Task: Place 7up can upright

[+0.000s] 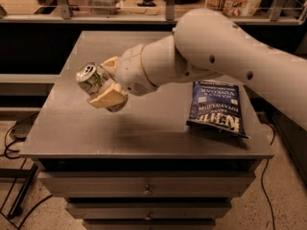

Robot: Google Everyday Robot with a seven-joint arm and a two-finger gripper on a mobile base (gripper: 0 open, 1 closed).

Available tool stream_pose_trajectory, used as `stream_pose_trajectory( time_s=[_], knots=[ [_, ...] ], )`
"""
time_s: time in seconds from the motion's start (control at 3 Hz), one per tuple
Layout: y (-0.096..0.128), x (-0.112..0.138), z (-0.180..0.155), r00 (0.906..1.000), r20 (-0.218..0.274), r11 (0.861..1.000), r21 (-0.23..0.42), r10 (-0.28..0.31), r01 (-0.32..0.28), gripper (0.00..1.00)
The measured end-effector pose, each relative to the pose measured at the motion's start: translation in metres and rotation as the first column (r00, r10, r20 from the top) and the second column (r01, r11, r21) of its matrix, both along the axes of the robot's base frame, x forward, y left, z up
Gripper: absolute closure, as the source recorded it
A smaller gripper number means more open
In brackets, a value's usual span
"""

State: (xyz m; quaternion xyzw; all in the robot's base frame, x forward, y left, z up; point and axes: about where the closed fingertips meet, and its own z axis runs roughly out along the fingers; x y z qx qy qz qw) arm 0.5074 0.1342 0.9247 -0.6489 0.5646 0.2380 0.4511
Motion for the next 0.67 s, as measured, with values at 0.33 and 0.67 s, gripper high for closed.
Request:
stream_pose_trajectory(
  time_s=[0.33,0.67],
  knots=[
    [-0.0038,0.0028,-0.0019,0.9995,-0.031,0.981,0.196,0.002,0.005,1.00],
    [-0.0072,0.0027,0.0000,0.9979,-0.064,0.940,0.341,0.010,0.012,1.00]
  ],
)
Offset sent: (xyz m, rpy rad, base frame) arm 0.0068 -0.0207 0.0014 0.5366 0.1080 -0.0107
